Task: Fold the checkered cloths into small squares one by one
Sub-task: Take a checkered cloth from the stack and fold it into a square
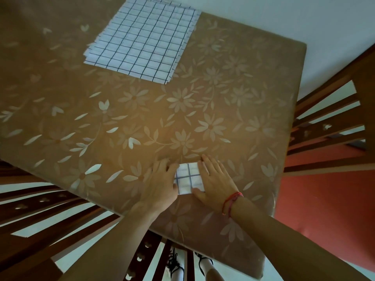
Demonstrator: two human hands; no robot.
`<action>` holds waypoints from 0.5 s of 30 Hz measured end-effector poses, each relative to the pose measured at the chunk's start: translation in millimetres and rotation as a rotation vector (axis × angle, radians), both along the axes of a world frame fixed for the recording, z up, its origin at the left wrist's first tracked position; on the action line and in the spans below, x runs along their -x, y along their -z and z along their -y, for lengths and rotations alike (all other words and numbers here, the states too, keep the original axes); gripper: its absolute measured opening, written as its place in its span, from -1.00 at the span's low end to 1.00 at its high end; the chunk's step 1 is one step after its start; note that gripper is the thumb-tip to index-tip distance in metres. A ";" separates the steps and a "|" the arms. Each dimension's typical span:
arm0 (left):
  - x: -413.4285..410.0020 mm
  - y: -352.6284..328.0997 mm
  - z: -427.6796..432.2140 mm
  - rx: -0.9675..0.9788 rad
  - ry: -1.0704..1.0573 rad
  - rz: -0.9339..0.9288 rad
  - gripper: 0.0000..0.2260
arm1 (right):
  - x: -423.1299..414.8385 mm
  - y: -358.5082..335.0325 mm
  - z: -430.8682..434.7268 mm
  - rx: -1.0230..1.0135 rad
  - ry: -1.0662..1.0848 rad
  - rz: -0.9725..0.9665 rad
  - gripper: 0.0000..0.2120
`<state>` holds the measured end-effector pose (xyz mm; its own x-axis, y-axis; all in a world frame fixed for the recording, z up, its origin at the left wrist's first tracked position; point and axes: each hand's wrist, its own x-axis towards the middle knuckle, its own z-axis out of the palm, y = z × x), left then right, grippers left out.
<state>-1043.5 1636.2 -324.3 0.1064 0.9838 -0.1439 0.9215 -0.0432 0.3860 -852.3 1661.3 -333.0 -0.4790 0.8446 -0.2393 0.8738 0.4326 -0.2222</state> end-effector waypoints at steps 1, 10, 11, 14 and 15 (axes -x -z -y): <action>-3.0 -6.8 -3.7 0.035 -0.032 0.045 -0.64 | 1.5 -2.9 -2.3 -0.006 0.003 -0.011 -0.22; -15.3 -33.3 -21.6 0.123 -0.408 0.646 -0.72 | -1.6 -33.3 -37.2 0.243 0.354 -0.308 -0.40; -15.5 -38.6 -23.0 0.128 -0.454 0.697 -0.70 | -5.0 -35.3 -40.8 0.304 0.453 -0.391 -0.48; -13.7 -49.3 -26.4 0.140 -0.533 0.801 -0.70 | -17.9 -38.9 -46.0 0.577 0.717 -0.670 -0.70; -12.5 -51.3 -27.7 0.149 -0.563 0.843 -0.70 | -21.9 -41.2 -45.9 0.641 0.761 -0.715 -0.76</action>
<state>-1030.9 1663.9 -273.0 -0.2425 0.9004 -0.3613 0.2192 0.4136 0.8837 -830.3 1707.2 -291.8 -0.1091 0.7926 -0.6000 0.4497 -0.4989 -0.7409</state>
